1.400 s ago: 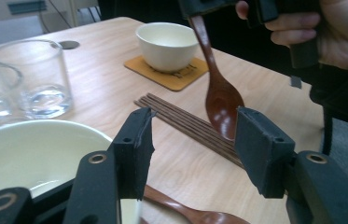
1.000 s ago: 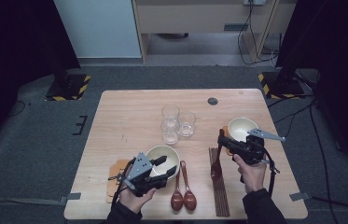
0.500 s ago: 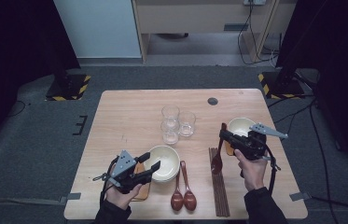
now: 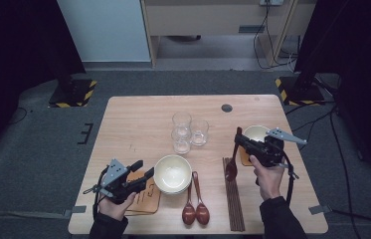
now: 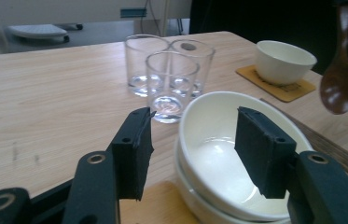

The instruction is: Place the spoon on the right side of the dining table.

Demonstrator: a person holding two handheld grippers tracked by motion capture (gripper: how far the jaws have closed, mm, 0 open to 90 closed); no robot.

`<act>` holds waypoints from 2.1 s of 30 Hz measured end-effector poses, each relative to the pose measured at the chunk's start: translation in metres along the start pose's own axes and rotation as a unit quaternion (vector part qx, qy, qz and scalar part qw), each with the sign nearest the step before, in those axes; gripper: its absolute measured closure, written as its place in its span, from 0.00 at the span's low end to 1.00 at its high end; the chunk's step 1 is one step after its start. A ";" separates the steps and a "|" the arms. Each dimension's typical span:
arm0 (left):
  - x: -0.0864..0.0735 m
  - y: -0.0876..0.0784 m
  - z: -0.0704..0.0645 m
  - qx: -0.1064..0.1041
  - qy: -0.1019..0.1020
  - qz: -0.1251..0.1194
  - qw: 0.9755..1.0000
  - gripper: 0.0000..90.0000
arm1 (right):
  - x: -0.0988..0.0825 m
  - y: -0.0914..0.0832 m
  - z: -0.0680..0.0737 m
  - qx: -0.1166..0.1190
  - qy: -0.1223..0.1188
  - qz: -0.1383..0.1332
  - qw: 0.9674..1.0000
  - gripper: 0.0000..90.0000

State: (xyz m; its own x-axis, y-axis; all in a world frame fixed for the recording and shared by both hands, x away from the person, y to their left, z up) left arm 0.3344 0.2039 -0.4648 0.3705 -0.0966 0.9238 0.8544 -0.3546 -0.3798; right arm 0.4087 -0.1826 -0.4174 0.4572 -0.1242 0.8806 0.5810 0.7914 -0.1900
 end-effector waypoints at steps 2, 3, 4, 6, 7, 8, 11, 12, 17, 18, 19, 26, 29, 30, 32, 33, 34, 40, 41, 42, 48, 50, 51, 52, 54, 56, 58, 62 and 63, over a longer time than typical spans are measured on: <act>-0.002 0.001 0.009 0.013 -0.003 0.005 1.000 0.50 | 0.001 0.000 0.000 -0.001 0.001 -0.002 1.000 0.94; -0.002 0.001 0.011 0.017 -0.007 0.006 1.000 0.50 | 0.002 0.001 -0.001 -0.002 -0.001 -0.004 1.000 0.94; -0.004 0.002 0.015 0.022 -0.010 0.008 1.000 0.50 | 0.002 0.001 -0.001 -0.003 -0.002 -0.005 1.000 0.94; -0.006 0.004 0.023 0.033 -0.014 0.014 0.999 0.50 | 0.003 0.002 -0.001 -0.006 -0.003 -0.006 1.000 0.94; -0.007 0.004 0.026 0.036 -0.016 0.016 0.999 0.50 | 0.003 0.003 -0.002 -0.006 -0.004 -0.005 1.000 0.94; -0.009 0.006 0.031 0.045 -0.018 0.020 0.999 0.50 | 0.004 0.003 -0.002 -0.007 -0.005 -0.006 1.000 0.94; -0.014 0.010 0.042 0.062 -0.023 0.032 0.997 0.48 | 0.005 0.004 -0.003 -0.011 -0.006 -0.008 1.000 0.94; -0.015 0.011 0.044 0.066 -0.025 0.035 0.997 0.48 | 0.006 0.004 -0.004 -0.012 -0.007 -0.009 1.000 0.94; -0.024 0.020 0.058 0.093 -0.027 0.059 0.994 0.44 | 0.008 0.004 -0.006 -0.014 -0.006 -0.013 1.000 0.94; -0.026 0.022 0.061 0.097 -0.028 0.065 0.993 0.43 | 0.009 0.005 -0.006 -0.015 -0.007 -0.013 1.000 0.94; -0.028 0.024 0.063 0.099 -0.030 0.069 0.992 0.43 | 0.009 0.005 -0.006 -0.016 -0.008 -0.013 1.000 0.94; -0.039 0.037 0.077 0.131 -0.022 0.100 0.986 0.35 | 0.012 0.009 -0.007 -0.021 -0.013 -0.016 1.000 0.94; -0.044 0.044 0.083 0.145 -0.021 0.114 0.983 0.31 | 0.013 0.010 -0.008 -0.023 -0.014 -0.017 0.999 0.94; -0.046 0.046 0.085 0.150 -0.022 0.118 0.981 0.29 | 0.013 0.010 -0.009 -0.024 -0.014 -0.017 0.999 0.94; -0.050 0.050 0.088 0.158 -0.021 0.130 0.979 0.26 | 0.014 0.011 -0.009 -0.025 -0.014 -0.018 0.999 0.94; -0.052 0.052 0.091 0.163 -0.019 0.136 0.977 0.25 | 0.014 0.011 -0.010 -0.026 -0.016 -0.019 0.999 0.94; -0.053 0.053 0.092 0.165 -0.019 0.139 0.976 0.24 | 0.015 0.012 -0.010 -0.027 -0.017 -0.019 0.999 0.94; -0.059 0.064 0.100 0.183 -0.018 0.154 0.971 0.21 | 0.018 0.013 -0.013 -0.037 -0.025 -0.027 0.999 0.94; -0.060 0.065 0.102 0.185 -0.016 0.158 0.970 0.21 | 0.019 0.013 -0.013 -0.038 -0.026 -0.026 0.999 0.94; -0.061 0.067 0.103 0.188 -0.015 0.161 0.969 0.20 | 0.020 0.013 -0.013 -0.040 -0.028 -0.028 0.998 0.94; -0.065 0.075 0.105 0.192 -0.011 0.176 0.965 0.19 | 0.026 0.012 -0.015 -0.045 -0.030 -0.040 0.998 0.94; -0.066 0.077 0.105 0.191 -0.010 0.178 0.965 0.18 | 0.028 0.012 -0.017 -0.049 -0.032 -0.043 0.997 0.94; -0.066 0.078 0.105 0.192 -0.009 0.179 0.965 0.18 | 0.029 0.012 -0.017 -0.049 -0.032 -0.045 0.997 0.94; -0.067 0.078 0.105 0.191 -0.009 0.181 0.965 0.18 | 0.030 0.011 -0.018 -0.051 -0.032 -0.046 0.997 0.94; -0.068 0.079 0.105 0.192 -0.004 0.184 0.964 0.17 | 0.032 0.011 -0.019 -0.053 -0.032 -0.048 0.997 0.94; -0.068 0.080 0.104 0.193 -0.004 0.184 0.964 0.17 | 0.034 0.010 -0.021 -0.056 -0.031 -0.054 0.997 0.94; -0.068 0.080 0.104 0.193 -0.003 0.183 0.964 0.16 | 0.036 0.010 -0.022 -0.057 -0.030 -0.057 0.996 0.94; -0.068 0.080 0.104 0.194 -0.003 0.184 0.964 0.16 | 0.039 0.010 -0.023 -0.061 -0.033 -0.064 0.996 0.94; -0.068 0.080 0.104 0.195 -0.003 0.184 0.963 0.16 | 0.041 0.011 -0.024 -0.063 -0.032 -0.066 0.995 0.94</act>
State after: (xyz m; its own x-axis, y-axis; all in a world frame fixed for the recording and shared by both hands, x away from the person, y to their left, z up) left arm 0.4153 0.2789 -0.5632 0.6756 -0.1432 0.7232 0.7362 0.0793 -0.6721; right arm 0.4494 -0.1932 -0.3941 0.3301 -0.1815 0.9263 0.7153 0.6884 -0.1200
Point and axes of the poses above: each handheld gripper's, and its own axes: y roughly forward along the jaws, x roughly out of its top, z roughly to its left, the point moved 4 cm from there along y, roughly forward along the jaws, and after that the axes turned 13 degrees about x, right-handed, at the moved point
